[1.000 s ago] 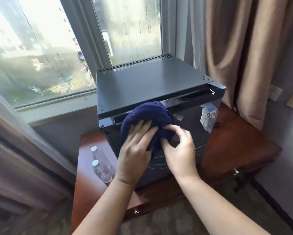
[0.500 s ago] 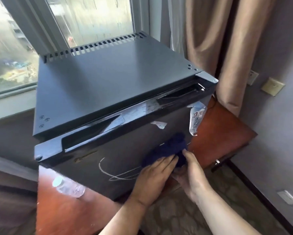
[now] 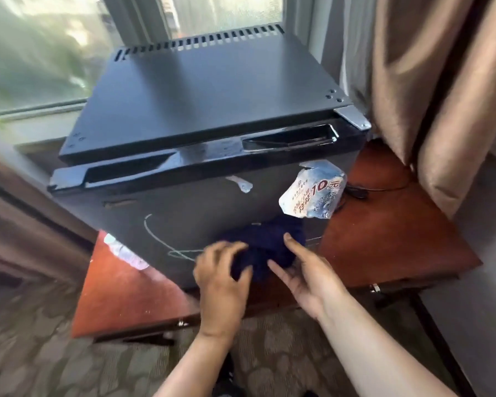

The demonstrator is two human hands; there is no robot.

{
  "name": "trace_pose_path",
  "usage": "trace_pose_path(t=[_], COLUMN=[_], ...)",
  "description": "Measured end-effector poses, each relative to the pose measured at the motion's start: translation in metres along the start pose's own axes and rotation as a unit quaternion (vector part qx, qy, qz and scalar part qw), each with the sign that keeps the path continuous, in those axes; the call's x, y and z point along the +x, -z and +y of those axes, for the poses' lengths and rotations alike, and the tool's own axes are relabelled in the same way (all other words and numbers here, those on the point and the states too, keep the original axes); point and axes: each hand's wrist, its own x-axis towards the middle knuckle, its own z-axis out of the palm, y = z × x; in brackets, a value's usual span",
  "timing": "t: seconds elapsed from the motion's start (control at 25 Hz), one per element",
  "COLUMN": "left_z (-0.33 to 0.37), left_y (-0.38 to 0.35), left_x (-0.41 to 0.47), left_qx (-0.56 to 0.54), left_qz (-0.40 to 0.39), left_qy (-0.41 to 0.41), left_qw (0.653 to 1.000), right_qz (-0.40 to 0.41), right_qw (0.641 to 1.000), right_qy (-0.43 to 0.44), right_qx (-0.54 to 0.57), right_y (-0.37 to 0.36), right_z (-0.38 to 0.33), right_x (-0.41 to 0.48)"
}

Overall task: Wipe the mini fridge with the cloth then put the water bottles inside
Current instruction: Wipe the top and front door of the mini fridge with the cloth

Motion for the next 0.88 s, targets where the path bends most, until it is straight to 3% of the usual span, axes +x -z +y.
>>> trace_pose_path(t=[0.04,0.12,0.2,0.24,0.32,0.44,0.8,0.88], left_z=[0.007,0.020,0.036,0.043,0.052,0.044,-0.046,-0.054], left_y=[0.005,0.014,0.027,0.036,0.056,0.076,0.079,0.092], left_x=[-0.003,-0.003,0.002,0.005,0.013,0.024,0.006,0.009], left_qx=[-0.032,-0.202,-0.415,-0.480,-0.531,-0.525,-0.466,-0.463], left_qz=[0.059,0.095,0.071,0.064,0.079,0.139,0.132,0.124], left_qy=[0.145,0.381,0.486,0.490,0.455,0.403,0.520,0.511], left_qw=[0.987,0.897,0.766,0.724,0.710,0.737,0.704,0.714], right_qz=[-0.014,-0.048,-0.078,-0.095,-0.126,-0.144,-0.067,-0.057], right_qw=[1.000,0.999,0.996,0.994,0.990,0.988,0.994,0.996], right_qy=[-0.007,-0.001,0.030,0.047,0.064,0.049,-0.053,-0.039], right_qx=[0.008,0.014,0.006,0.001,-0.004,-0.013,-0.062,-0.059], right_y=[-0.006,-0.018,-0.033,-0.041,-0.056,-0.067,-0.095,-0.110], right_z=[0.001,0.003,0.003,0.002,-0.002,-0.002,0.070,0.079], right_x=[-0.003,-0.016,-0.033,-0.042,-0.054,-0.058,-0.035,-0.040])
